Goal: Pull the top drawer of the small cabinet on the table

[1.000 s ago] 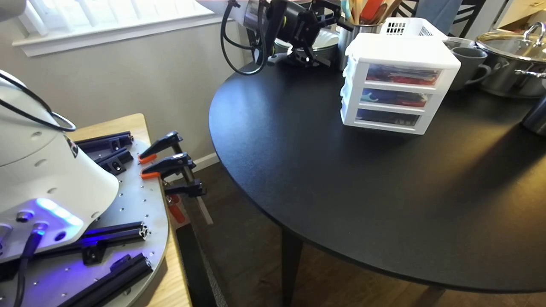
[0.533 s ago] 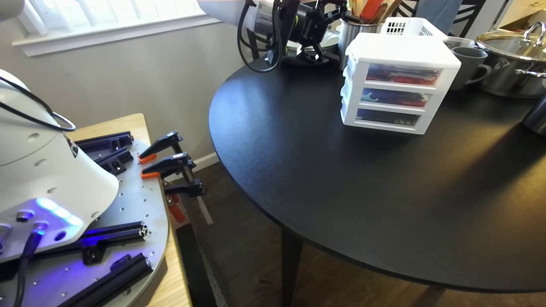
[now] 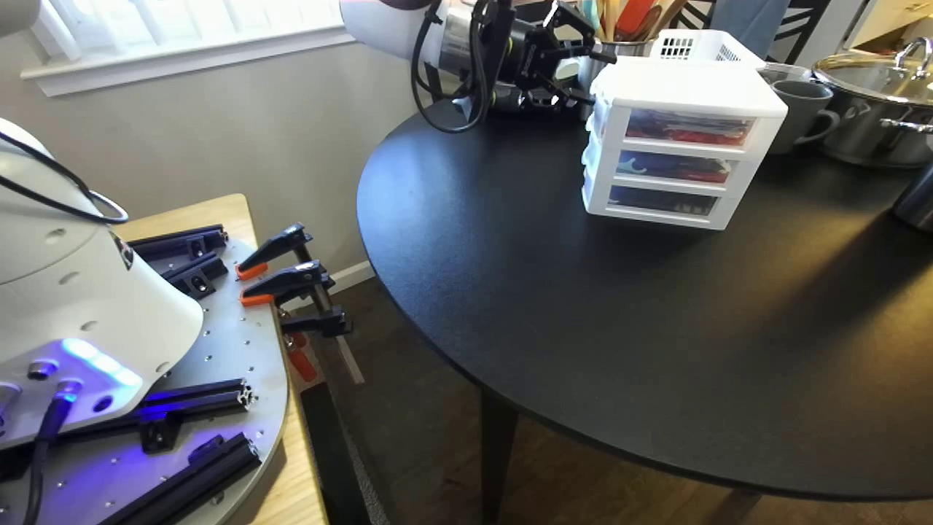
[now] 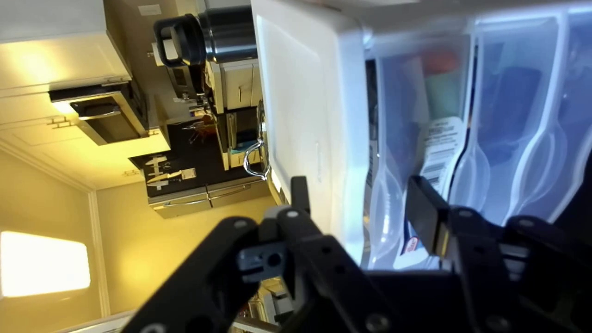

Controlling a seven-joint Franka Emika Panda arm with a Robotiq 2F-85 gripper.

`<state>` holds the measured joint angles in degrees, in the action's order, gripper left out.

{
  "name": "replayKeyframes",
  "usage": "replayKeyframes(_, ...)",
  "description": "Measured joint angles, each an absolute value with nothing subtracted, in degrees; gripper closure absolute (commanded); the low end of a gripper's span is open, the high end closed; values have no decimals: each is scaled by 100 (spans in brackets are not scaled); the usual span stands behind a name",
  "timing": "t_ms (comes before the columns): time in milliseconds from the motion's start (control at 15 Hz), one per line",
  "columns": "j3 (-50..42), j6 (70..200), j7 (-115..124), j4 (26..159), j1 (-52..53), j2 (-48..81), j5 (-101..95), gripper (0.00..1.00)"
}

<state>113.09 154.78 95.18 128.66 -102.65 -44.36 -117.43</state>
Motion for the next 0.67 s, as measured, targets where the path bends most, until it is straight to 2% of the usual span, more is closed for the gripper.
replayKeyframes(267, 11343, 15482, 9518, 12868, -10264, -4437, -11743, 97)
replayKeyframes(400, 11391, 15486, 9518, 12880, -10265, -4444, -11743, 100)
replayKeyframes(667, 11428, 15484, 9518, 12889, -10256, -4449, -11744, 98)
